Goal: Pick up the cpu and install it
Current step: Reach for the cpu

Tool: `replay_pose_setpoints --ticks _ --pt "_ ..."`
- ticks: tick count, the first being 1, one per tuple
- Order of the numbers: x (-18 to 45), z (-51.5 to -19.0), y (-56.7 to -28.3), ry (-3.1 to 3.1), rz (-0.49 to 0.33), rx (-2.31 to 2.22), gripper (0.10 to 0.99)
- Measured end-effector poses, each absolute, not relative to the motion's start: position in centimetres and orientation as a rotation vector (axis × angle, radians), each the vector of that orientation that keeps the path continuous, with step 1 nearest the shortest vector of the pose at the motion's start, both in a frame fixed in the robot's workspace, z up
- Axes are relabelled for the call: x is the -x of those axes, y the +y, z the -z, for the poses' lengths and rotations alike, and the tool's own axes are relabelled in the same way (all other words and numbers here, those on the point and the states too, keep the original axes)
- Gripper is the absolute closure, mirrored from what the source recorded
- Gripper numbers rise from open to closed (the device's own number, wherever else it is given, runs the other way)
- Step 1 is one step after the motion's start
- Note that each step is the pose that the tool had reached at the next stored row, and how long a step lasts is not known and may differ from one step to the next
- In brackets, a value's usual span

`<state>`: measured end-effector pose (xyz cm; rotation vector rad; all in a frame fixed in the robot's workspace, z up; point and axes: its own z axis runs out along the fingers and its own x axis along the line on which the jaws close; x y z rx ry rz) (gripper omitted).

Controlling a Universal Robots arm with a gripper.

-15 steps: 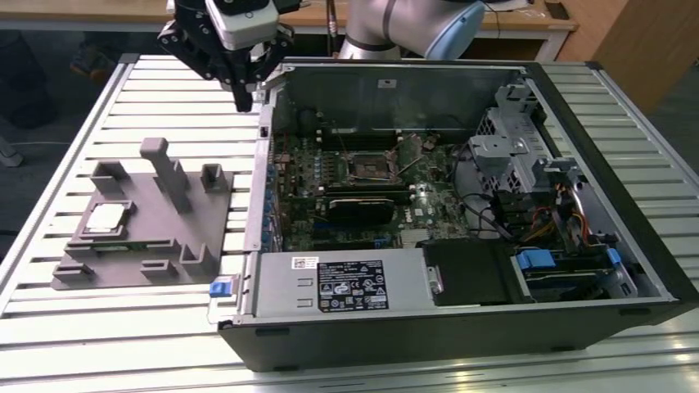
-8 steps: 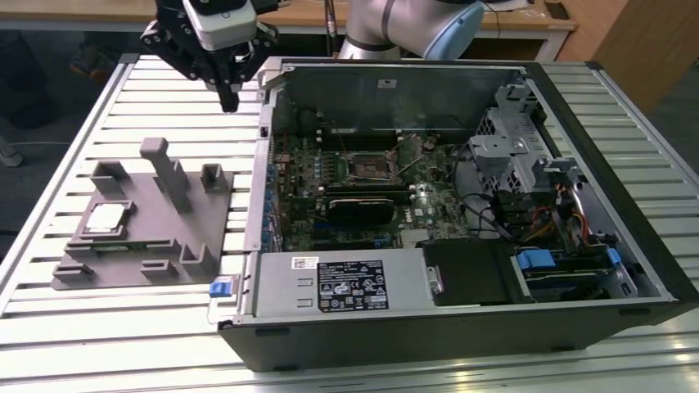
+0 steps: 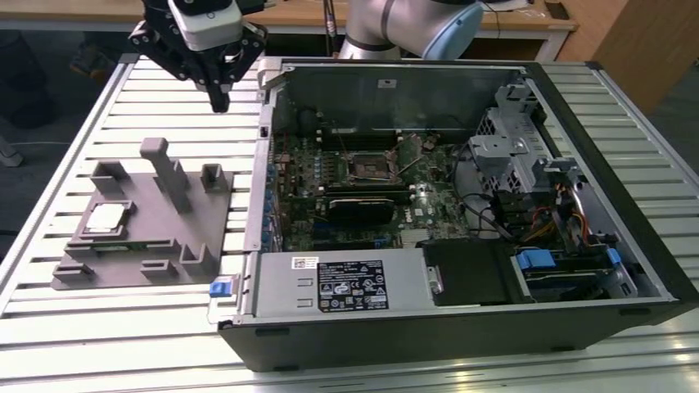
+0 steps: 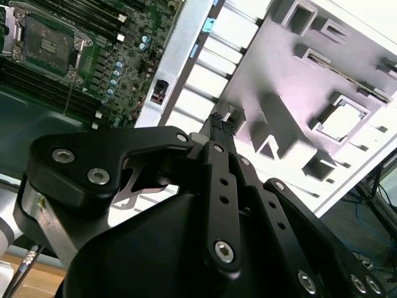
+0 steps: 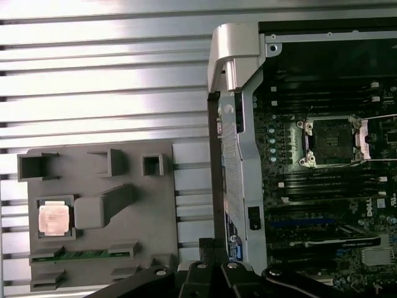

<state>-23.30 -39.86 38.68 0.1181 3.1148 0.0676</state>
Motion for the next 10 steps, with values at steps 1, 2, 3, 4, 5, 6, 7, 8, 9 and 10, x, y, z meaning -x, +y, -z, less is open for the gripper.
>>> replay_pose_setpoints --ticks 1,2,3,4,5,6,7,8,9,10 --pt "23.4 -38.7 -39.9 3.115 -0.068 -0.118 0.980" --pt "23.5 -38.7 -39.9 3.115 -0.068 -0.118 0.980" --pt "23.6 -38.7 -39.9 3.115 -0.068 -0.118 0.980" --pt "23.8 -38.7 -39.9 3.115 -0.067 -0.118 0.980" --pt "23.9 -38.7 -39.9 3.115 -0.068 -0.118 0.980" --pt "24.0 -38.6 -39.9 3.115 -0.068 -0.118 0.980" --pt "24.1 -38.6 -39.9 3.115 -0.068 -0.118 0.980" --pt "24.3 -38.6 -39.9 3.115 -0.067 -0.118 0.980" --pt "24.4 -38.6 -39.9 3.115 -0.068 -0.118 0.980" --pt "24.5 -38.6 -39.9 3.115 -0.068 -0.118 0.980"
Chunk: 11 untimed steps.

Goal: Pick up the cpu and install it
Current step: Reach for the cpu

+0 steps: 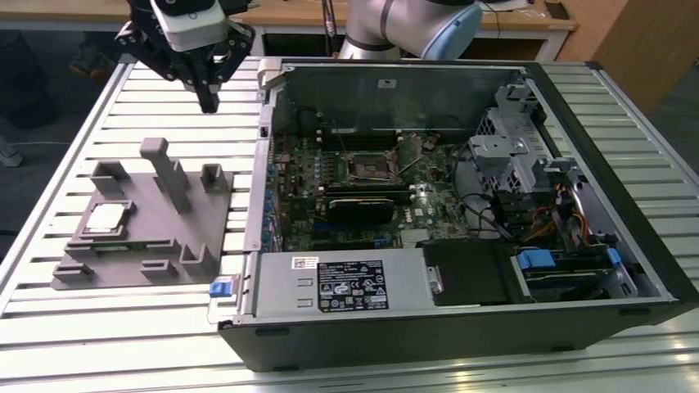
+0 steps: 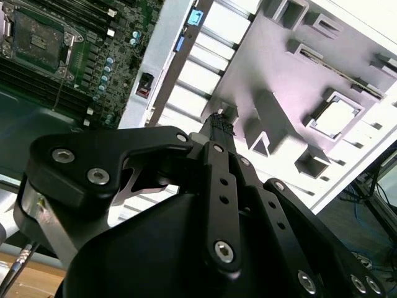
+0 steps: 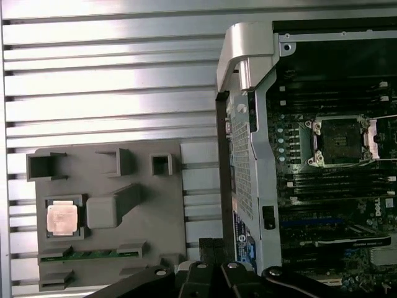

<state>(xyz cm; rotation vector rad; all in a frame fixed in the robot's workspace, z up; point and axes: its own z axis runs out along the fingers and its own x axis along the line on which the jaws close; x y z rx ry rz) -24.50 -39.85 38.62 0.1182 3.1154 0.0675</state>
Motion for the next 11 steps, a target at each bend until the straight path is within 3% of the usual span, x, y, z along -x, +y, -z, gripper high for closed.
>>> replay_pose_setpoints --ticks 11 --pt "25.8 -38.6 -39.8 3.116 -0.067 -0.118 0.980"
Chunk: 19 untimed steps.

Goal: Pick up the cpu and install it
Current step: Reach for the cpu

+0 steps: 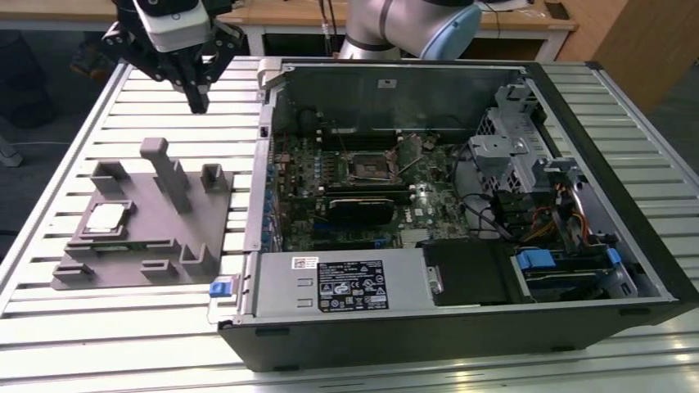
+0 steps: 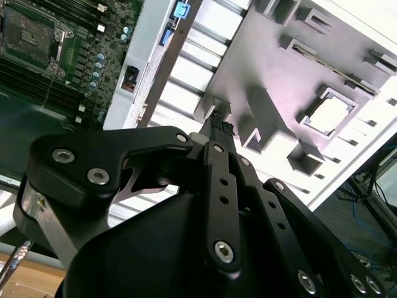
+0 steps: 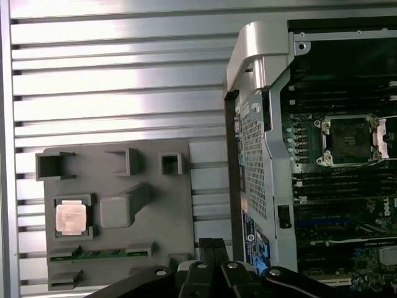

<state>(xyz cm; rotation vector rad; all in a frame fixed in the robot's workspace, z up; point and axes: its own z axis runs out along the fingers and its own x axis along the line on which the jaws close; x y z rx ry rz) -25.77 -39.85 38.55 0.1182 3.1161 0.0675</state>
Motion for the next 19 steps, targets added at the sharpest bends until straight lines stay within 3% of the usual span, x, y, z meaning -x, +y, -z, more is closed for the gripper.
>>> replay_pose_setpoints --ticks 19 --pt "28.0 -38.4 -39.8 3.117 -0.067 -0.118 0.980"
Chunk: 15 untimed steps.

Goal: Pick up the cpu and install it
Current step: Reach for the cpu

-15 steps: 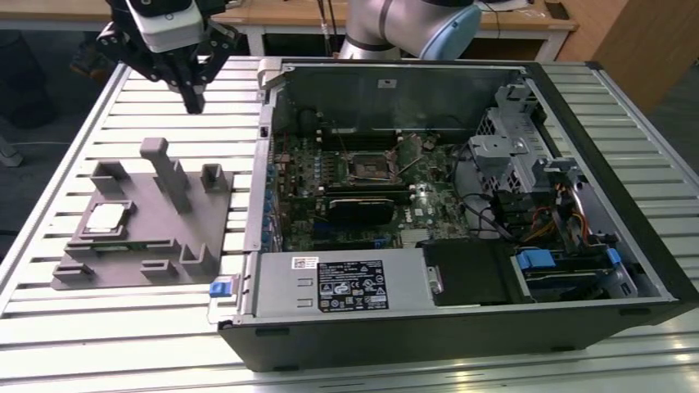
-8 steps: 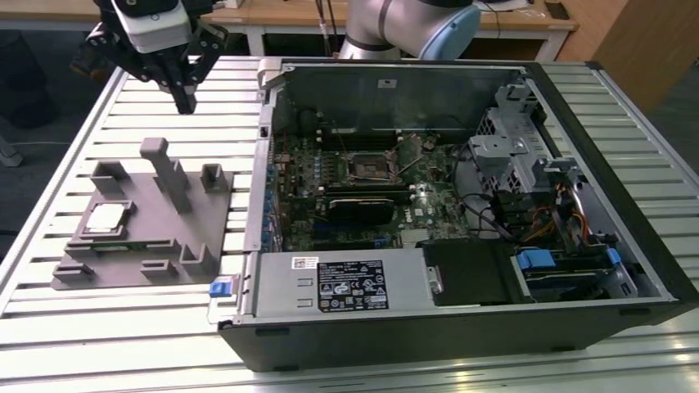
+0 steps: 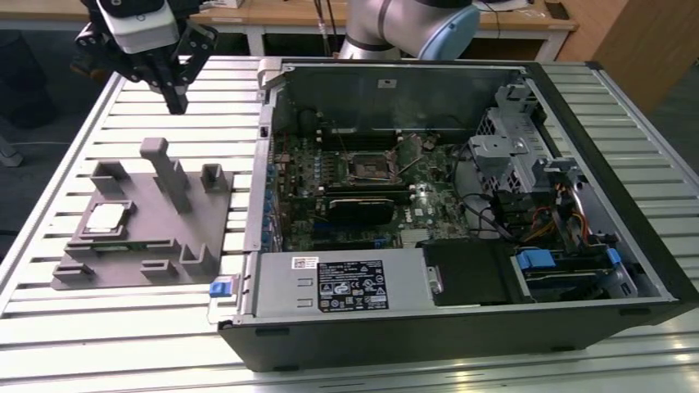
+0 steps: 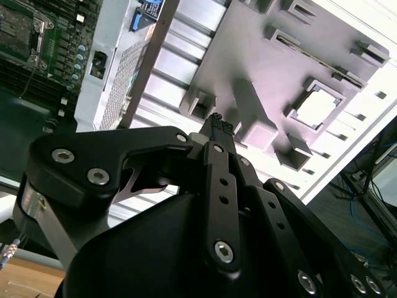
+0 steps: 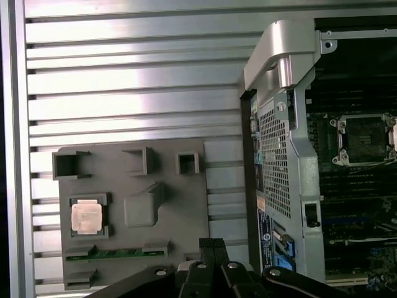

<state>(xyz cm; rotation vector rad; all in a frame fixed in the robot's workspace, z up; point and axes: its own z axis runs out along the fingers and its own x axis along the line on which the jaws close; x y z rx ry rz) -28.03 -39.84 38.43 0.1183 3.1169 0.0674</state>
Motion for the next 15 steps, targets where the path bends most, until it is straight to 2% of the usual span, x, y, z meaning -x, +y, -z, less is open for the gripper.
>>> replay_pose_setpoints --ticks 15 --pt "30.6 -38.3 -39.8 3.120 -0.067 -0.118 0.980"
